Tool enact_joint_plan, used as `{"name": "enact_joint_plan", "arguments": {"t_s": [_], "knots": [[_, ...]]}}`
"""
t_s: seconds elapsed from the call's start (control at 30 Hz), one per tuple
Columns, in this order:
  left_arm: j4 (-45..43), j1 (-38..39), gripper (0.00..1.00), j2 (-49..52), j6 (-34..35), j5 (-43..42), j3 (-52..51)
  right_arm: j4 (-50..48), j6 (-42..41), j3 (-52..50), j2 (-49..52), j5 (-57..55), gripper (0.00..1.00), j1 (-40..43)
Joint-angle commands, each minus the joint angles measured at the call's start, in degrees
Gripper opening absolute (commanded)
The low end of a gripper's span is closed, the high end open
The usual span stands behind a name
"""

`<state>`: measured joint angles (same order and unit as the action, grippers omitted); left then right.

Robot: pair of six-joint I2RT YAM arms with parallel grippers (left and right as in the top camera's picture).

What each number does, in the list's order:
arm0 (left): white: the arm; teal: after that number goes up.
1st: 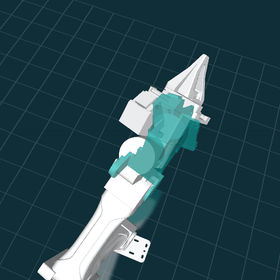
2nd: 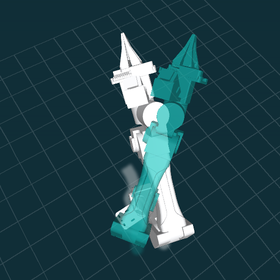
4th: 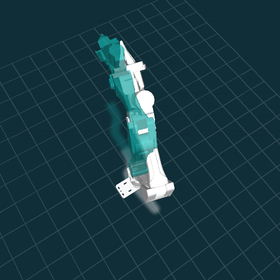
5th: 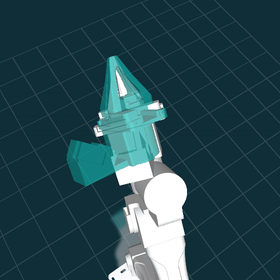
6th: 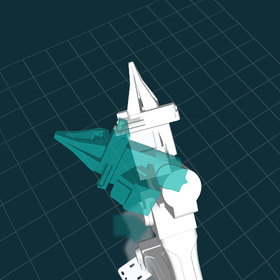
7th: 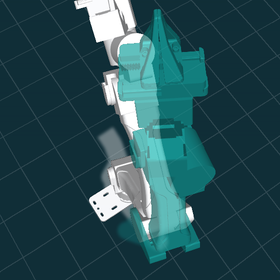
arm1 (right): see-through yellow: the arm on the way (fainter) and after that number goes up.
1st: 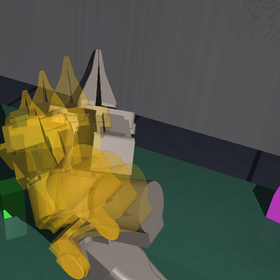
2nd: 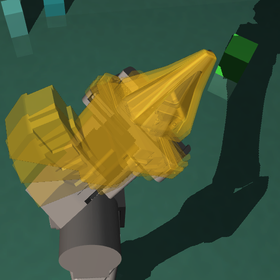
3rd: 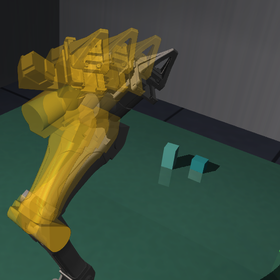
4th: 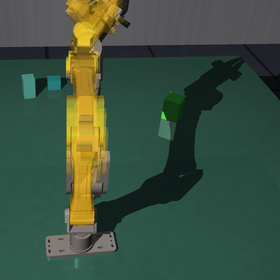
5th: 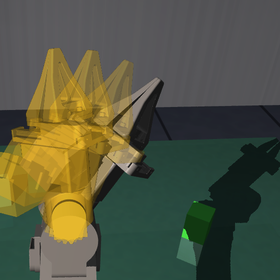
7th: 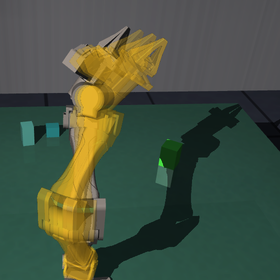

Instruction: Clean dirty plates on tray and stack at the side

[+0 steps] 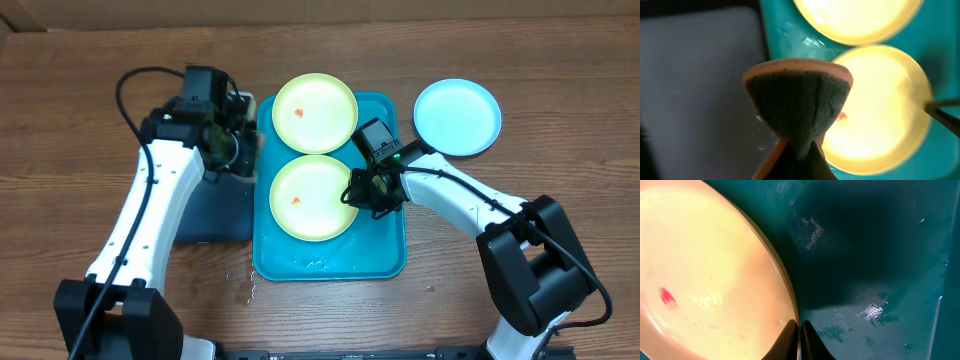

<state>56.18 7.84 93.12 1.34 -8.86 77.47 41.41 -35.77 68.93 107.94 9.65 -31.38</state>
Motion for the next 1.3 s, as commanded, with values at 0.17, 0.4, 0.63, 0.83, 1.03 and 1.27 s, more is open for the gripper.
{"name": "enact_joint_plan", "arguments": {"t_s": [0.17, 0.4, 0.63, 0.83, 1.03, 1.27], "knots": [[-3.6, 2.4, 0.04, -0.5, 5.2, -7.5, -6.5, -0.2, -0.1, -0.2, -0.6, 0.1, 0.06, -0.1], [-11.1, 6.2, 0.04, -0.5, 9.2, -8.8, -12.6, -0.3, -0.1, -0.2, -0.6, 3.0, 0.07, -0.2], [-12.9, 9.5, 0.04, -0.5, 10.0, -8.5, -12.8, -0.6, 0.0, -0.2, -0.6, 3.2, 0.21, -0.2], [-13.6, 10.8, 0.04, -0.5, 12.4, -4.8, -12.8, -2.4, 0.0, -0.2, -0.6, -0.2, 0.17, -0.2], [-13.4, 11.1, 0.04, -0.5, 12.8, -2.3, -12.9, -2.1, 0.0, -0.2, -0.6, 0.6, 0.04, -0.2], [-13.4, 11.4, 0.04, 1.2, 13.5, -1.0, -12.9, -2.2, 0.0, -0.2, -0.6, 1.6, 0.14, -0.2]]}}
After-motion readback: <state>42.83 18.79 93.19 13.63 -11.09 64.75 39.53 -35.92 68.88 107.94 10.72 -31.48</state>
